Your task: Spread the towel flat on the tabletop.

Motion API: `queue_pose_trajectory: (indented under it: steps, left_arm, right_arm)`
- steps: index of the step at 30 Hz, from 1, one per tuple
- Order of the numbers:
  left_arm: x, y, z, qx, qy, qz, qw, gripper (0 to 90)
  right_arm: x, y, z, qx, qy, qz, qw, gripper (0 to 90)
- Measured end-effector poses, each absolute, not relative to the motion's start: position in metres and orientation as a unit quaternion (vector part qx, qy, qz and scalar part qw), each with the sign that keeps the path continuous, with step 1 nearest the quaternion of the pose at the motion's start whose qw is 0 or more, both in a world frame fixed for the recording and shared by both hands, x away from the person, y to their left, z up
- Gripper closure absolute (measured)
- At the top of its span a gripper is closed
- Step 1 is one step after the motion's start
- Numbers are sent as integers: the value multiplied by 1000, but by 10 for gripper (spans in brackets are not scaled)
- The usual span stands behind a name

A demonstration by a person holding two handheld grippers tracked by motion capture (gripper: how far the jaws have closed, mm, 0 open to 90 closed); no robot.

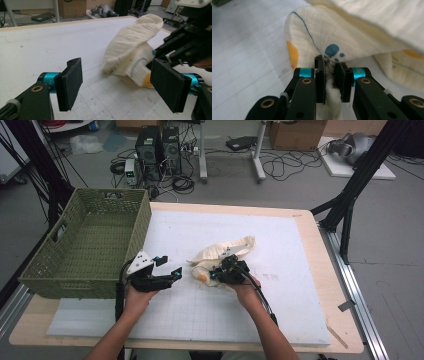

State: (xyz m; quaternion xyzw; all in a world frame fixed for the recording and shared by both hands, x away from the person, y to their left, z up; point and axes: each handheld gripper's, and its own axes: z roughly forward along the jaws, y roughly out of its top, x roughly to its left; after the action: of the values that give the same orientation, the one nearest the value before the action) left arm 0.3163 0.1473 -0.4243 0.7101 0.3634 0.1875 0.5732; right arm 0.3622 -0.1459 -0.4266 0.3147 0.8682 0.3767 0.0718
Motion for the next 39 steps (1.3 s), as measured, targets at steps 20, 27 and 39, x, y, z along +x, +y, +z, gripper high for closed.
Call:
queue_pose_trajectory:
  steps: [20, 27, 39]
  left_arm:
    - [342, 97, -427, 800, 280, 155, 507, 585]
    - [350, 101, -419, 779, 298, 170, 526, 853]
    - [364, 117, -404, 736, 374, 219, 519, 857]
  right_arm:
    - [337, -167, -410, 305, 870, 384, 57, 802]
    - [332, -167, -412, 295, 876, 380, 44, 803]
    - [300, -179, -420, 253, 892, 374, 6, 808]
